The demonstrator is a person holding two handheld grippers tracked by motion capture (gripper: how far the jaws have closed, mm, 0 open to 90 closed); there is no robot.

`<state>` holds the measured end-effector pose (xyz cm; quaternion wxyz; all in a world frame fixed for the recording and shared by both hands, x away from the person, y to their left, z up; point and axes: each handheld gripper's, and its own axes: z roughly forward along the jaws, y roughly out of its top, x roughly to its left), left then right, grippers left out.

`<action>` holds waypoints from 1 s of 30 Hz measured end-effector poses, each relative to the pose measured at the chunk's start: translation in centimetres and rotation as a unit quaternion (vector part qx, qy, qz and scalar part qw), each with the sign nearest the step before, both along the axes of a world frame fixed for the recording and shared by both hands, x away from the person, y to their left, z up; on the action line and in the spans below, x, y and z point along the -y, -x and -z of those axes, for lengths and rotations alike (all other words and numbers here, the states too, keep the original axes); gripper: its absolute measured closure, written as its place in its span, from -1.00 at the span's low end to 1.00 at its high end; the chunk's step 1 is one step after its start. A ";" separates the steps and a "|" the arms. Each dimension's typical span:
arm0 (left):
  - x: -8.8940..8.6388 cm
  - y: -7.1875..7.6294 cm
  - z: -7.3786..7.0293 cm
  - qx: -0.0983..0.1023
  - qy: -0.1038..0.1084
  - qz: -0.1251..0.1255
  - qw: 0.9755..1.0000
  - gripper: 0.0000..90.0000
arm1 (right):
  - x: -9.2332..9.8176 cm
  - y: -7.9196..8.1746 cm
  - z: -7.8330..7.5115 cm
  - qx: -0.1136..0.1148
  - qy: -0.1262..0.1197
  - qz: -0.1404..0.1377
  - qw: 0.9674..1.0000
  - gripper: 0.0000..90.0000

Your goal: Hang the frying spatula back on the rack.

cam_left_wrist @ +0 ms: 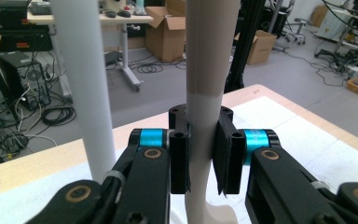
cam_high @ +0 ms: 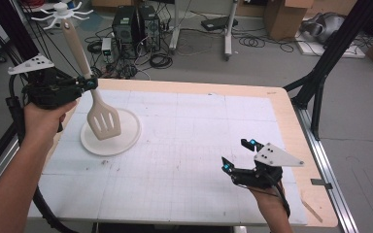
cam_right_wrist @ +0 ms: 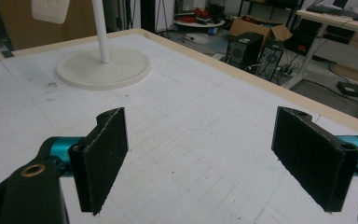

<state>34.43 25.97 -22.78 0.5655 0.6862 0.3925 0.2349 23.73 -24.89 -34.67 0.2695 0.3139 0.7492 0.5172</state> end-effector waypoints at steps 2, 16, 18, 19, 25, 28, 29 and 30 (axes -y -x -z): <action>-0.1 -0.2 0.0 -0.003 -0.001 -0.002 1.000 0.73 | 0.0 0.0 0.0 0.000 0.000 0.000 1.000 -0.61; -0.8 0.5 1.3 0.020 -0.002 -0.027 0.999 0.31 | 0.5 0.1 0.3 -0.006 -0.005 0.009 1.000 -0.61; -1.3 1.1 1.6 0.038 -0.004 -0.019 0.999 0.17 | 0.7 0.1 0.4 -0.006 -0.009 0.011 1.000 -0.61; -1.6 1.4 1.8 0.047 -0.003 -0.021 0.999 0.10 | 0.7 0.1 0.4 -0.009 -0.011 0.013 1.000 -0.61; -3.3 4.0 3.6 0.080 0.002 -0.036 0.996 -0.30 | 1.5 0.3 0.7 -0.016 -0.024 0.026 0.999 -0.61; -4.0 5.5 5.0 0.091 0.023 -0.007 0.996 -0.47 | 1.9 0.5 1.2 -0.028 -0.021 0.041 0.999 -0.61; -4.1 5.8 5.4 0.090 0.030 0.002 0.995 -0.56 | 2.2 0.6 1.5 -0.030 -0.016 0.045 0.998 -0.61; -4.1 6.3 6.2 0.095 0.038 0.011 0.995 -0.63 | 2.3 0.7 1.7 -0.035 -0.014 0.048 0.998 -0.61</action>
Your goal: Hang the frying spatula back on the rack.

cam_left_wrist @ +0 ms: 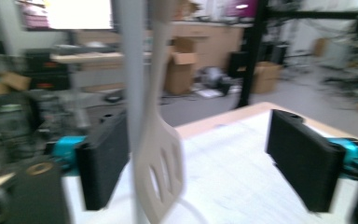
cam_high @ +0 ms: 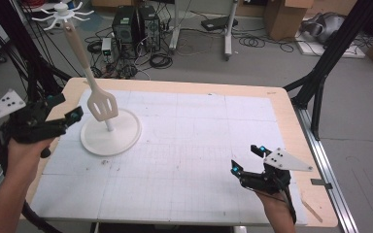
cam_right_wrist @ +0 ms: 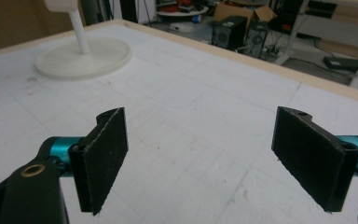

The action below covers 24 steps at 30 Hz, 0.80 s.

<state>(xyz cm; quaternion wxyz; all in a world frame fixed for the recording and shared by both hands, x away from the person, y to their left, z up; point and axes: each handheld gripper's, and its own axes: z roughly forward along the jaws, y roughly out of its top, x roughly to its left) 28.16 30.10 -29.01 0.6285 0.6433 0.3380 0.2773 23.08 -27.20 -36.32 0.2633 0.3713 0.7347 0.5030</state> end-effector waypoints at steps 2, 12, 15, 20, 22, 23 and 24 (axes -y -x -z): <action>0.1 0.7 1.3 0.007 0.006 0.008 1.000 -0.70 | 0.4 0.1 0.4 -0.005 0.008 0.008 1.000 -0.61; 2.8 3.5 8.6 -0.036 -0.021 0.029 0.999 -0.68 | 1.8 0.8 1.4 -0.011 0.010 0.045 0.999 -0.61; 3.6 4.0 9.7 -0.039 -0.030 0.027 0.998 -0.68 | 2.0 0.9 1.6 -0.010 0.006 0.046 0.999 -0.61; 4.1 4.7 10.1 -0.040 -0.035 0.030 0.998 -0.67 | 2.1 1.1 1.7 -0.008 0.006 0.047 0.999 -0.61; 4.2 5.0 10.5 -0.046 -0.036 0.030 0.998 -0.66 | 2.0 1.2 1.6 -0.005 0.003 0.048 0.999 -0.61; 4.2 5.1 10.6 -0.049 -0.037 0.030 0.998 -0.66 | 2.0 1.2 1.6 -0.004 0.001 0.048 0.999 -0.61; 4.2 5.1 10.8 -0.049 -0.039 0.030 0.998 -0.66 | 1.9 1.3 1.5 -0.004 0.000 0.048 0.999 -0.61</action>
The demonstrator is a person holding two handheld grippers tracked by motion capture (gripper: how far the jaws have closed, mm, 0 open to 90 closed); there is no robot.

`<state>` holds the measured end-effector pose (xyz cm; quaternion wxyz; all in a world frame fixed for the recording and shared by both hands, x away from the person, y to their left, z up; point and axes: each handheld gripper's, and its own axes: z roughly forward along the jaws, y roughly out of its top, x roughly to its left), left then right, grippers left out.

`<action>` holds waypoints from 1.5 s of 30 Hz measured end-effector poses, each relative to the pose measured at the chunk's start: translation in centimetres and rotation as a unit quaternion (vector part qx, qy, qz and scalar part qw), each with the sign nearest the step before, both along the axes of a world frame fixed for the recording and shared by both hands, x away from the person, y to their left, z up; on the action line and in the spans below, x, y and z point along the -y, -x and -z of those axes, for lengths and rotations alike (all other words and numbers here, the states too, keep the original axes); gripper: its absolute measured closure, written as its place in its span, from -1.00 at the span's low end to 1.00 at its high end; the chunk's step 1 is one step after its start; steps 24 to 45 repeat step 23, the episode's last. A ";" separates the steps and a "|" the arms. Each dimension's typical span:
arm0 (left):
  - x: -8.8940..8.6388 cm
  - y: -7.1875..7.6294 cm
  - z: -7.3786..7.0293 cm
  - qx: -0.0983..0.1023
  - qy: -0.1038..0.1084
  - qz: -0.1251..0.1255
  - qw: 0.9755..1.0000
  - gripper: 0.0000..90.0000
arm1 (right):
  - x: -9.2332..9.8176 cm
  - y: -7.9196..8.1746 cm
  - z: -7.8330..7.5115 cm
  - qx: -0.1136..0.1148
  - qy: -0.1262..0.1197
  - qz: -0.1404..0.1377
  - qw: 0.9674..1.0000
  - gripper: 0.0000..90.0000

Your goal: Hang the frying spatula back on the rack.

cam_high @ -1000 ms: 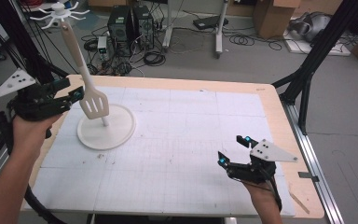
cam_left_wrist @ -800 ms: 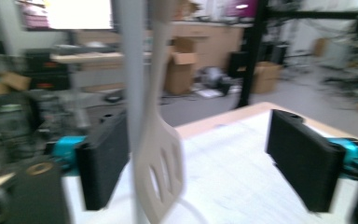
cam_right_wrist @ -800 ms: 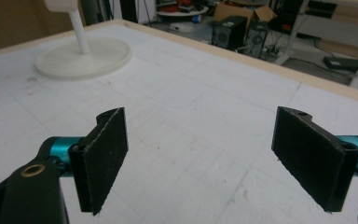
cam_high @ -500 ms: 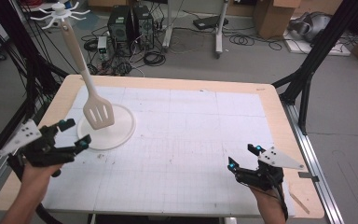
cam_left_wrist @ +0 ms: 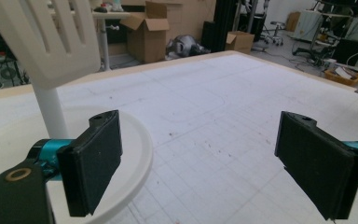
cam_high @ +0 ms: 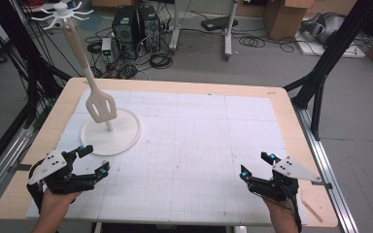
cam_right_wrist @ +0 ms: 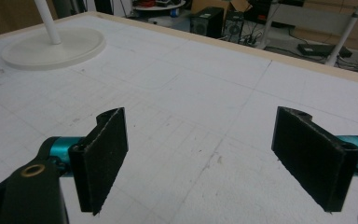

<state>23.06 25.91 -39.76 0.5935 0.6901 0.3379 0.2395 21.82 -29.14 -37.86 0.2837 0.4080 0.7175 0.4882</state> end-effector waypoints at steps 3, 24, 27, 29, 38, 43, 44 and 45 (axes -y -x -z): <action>-0.1 0.2 0.0 0.002 -0.001 -0.001 1.000 -0.66 | -0.2 0.1 -0.2 0.001 -0.009 0.003 1.000 -0.61; -1.3 -0.7 1.0 -0.026 0.013 -0.015 0.999 -0.63 | -0.2 0.0 0.1 -0.005 0.006 0.011 1.000 -0.61; -1.3 -0.7 1.0 -0.026 0.013 -0.015 0.999 -0.63 | -0.2 0.0 0.1 -0.005 0.006 0.011 1.000 -0.61; -1.3 -0.7 1.0 -0.026 0.013 -0.015 0.999 -0.63 | -0.2 0.0 0.1 -0.005 0.006 0.011 1.000 -0.61; -1.3 -0.7 1.0 -0.026 0.013 -0.015 0.999 -0.63 | -0.2 0.0 0.1 -0.005 0.006 0.011 1.000 -0.61; -1.3 -0.7 1.0 -0.026 0.013 -0.015 0.999 -0.63 | -0.2 0.0 0.1 -0.005 0.006 0.011 1.000 -0.61; -1.3 -0.7 1.0 -0.026 0.013 -0.015 0.999 -0.63 | -0.2 0.0 0.1 -0.005 0.006 0.011 1.000 -0.61; -1.3 -0.7 1.0 -0.026 0.013 -0.015 0.999 -0.63 | -0.2 0.0 0.1 -0.005 0.006 0.011 1.000 -0.61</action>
